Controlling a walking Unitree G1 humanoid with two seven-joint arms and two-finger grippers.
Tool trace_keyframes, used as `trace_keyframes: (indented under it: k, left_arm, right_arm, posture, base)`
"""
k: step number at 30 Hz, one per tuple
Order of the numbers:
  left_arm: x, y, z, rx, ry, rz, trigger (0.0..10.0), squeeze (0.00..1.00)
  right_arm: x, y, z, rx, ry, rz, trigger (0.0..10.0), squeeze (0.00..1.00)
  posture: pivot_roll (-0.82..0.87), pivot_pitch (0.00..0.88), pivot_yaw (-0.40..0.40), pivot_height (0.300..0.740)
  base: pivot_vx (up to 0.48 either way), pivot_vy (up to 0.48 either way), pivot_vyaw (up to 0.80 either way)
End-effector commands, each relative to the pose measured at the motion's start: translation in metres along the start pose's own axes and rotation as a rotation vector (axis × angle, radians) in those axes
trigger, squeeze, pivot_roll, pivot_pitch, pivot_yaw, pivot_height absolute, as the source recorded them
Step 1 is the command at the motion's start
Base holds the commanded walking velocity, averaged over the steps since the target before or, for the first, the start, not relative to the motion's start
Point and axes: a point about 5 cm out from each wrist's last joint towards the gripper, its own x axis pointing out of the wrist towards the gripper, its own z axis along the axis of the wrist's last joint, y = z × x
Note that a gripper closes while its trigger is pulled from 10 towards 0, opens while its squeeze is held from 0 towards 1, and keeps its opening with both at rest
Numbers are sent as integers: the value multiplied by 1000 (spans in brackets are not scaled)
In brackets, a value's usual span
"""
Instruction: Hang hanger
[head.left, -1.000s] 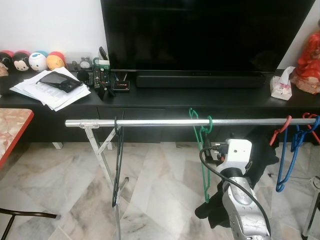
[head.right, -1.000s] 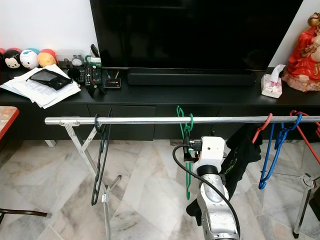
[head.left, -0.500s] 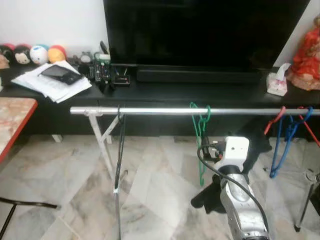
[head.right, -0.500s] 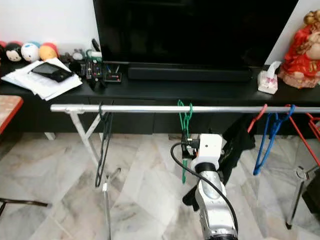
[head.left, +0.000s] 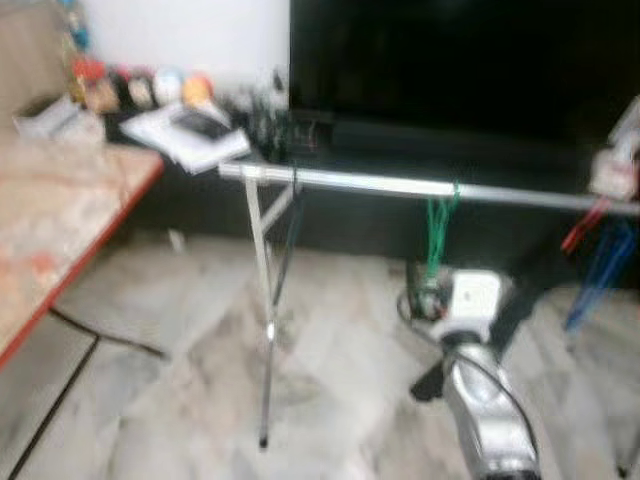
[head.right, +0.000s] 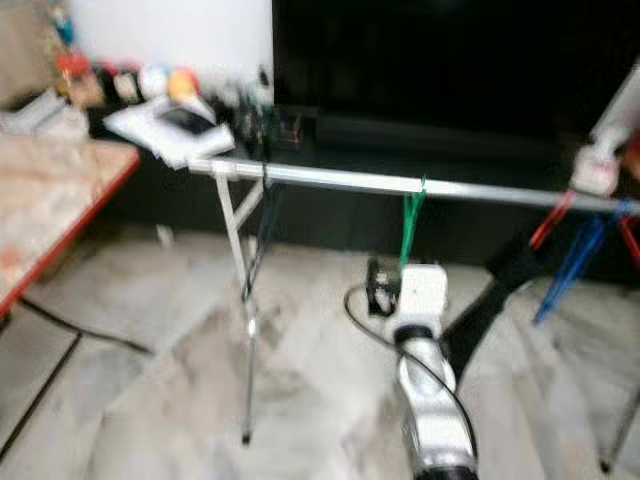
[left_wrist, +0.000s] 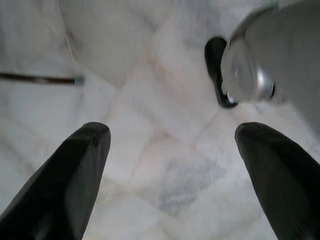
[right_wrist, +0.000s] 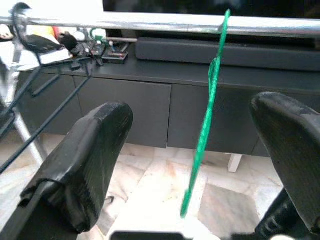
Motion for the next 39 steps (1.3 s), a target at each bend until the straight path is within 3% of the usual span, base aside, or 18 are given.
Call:
trace_keyframes:
  k: [1, 8, 14, 20, 21, 23, 24, 28, 30, 32, 35, 36, 39]
  left_arm:
    - [-1, -6, -6, 2, 16, -16, 10000, 0]
    - [-1, -8, -6, 2, 17, -20, 10000, 0]
    - [-1, -7, -9, 6, 25, -14, 10000, 0]
    - [-2, -6, -11, 12, 43, -2, 10000, 0]
    - [-2, -6, -12, 19, 46, -1, 10000, 0]
    - [-2, -5, -11, 17, 45, 0, 10000, 0]
    - [-2, -5, -11, 17, 45, 0, 10000, 0]
    - [-1, -4, -10, 16, 42, 1, 10000, 0]
    - [-1, -4, -9, 17, 41, 1, 10000, 0]
    - [-1, -4, -8, 15, 38, 2, 10000, 0]
    - [-1, -4, -7, 15, 37, 2, 10000, 0]
    - [-1, -4, -7, 14, 36, 3, 10000, 0]
    - [-1, -4, -6, 13, 35, 4, 10000, 0]
  right_arm:
    - [0, -7, -2, -11, 11, -17, 10000, 0]
    - [4, -16, -7, 1, 31, -46, 10000, 0]
    - [4, -26, -28, 18, 118, -85, 10000, 0]
    - [-3, -47, -60, 53, 253, -155, 10000, 0]
    - [-10, -57, -76, 61, 330, -183, 10000, 0]
    - [-16, -61, -87, 58, 381, -196, 10000, 0]
    - [-16, -61, -87, 58, 381, -196, 10000, 0]
    - [-47, -67, -126, 60, 590, -205, 10000, 0]
    - [-53, -67, -132, 55, 625, -204, 10000, 0]
    - [-78, -68, -153, 4, 760, -190, 10000, 0]
    - [-89, -69, -160, -22, 814, -185, 10000, 0]
    - [-105, -71, -170, -47, 890, -179, 10000, 0]
    - [-115, -72, -175, -51, 934, -181, 10000, 0]
  posture:
    - [-17, 0, -68, 740]
    - [-20, 0, -72, 740]
    - [-16, 0, -74, 740]
    - [-25, 0, -70, 740]
    - [-25, 0, -69, 740]
    - [-25, 0, -67, 740]
    - [-25, 0, -67, 740]
    - [-30, 0, -61, 740]
    - [-30, 0, -61, 740]
    - [-27, 0, -60, 740]
    - [-27, 0, -60, 740]
    - [-20, 0, -62, 740]
    - [-9, 0, -62, 740]
  base:
    - [-349, 0, 0]
    - [-350, 0, 0]
    - [-277, 0, 0]
    - [0, 0, 0]
    - [0, 0, 0]
    - [0, 0, 0]
    - [0, 0, 0]
    - [0, 0, 0]
    - [0, 0, 0]
    - [0, 0, 0]
    - [0, 0, 0]
    - [0, 0, 0]
    - [0, 0, 0]
